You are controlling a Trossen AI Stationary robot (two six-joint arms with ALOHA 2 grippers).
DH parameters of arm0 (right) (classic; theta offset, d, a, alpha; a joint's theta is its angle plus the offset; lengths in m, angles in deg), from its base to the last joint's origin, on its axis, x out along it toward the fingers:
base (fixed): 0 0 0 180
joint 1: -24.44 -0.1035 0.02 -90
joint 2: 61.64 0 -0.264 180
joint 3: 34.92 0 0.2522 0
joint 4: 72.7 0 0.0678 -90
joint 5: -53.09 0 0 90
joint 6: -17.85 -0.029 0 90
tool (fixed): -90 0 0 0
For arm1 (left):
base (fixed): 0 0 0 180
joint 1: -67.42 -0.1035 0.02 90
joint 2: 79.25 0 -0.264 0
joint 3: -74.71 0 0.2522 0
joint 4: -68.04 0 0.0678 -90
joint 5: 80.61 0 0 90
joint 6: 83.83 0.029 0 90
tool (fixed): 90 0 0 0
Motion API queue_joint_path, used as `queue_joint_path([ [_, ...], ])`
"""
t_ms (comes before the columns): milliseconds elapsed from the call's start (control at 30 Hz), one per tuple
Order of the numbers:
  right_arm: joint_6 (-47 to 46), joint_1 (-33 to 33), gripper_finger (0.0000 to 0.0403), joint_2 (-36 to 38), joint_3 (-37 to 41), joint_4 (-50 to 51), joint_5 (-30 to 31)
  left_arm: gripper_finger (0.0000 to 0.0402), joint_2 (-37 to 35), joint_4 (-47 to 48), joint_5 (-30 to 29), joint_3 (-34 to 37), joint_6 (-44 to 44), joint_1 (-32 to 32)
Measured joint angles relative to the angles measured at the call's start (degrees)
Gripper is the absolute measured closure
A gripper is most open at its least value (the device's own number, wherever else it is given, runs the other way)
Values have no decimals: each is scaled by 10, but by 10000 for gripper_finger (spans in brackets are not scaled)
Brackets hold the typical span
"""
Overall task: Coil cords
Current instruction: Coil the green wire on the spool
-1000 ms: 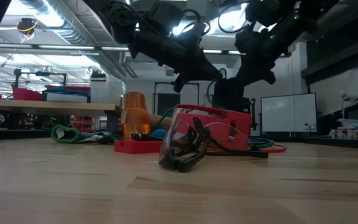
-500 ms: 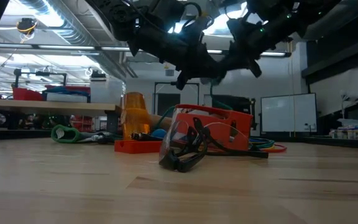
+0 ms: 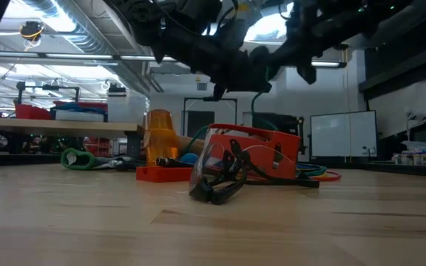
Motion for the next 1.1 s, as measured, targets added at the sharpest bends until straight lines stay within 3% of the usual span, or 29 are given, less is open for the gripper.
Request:
queue_joint_path([
  [300, 1, 19, 391, 68, 0, 27, -41, 379, -1, -53, -46, -1, 113, 22],
  [767, 0, 19, 391, 101, -2, -1, -65, 347, 2, -84, -45, 2, 127, 23],
  [1100, -3, 19, 391, 104, -1, -7, -95, 345, 1, -74, -46, 1, 132, 30],
])
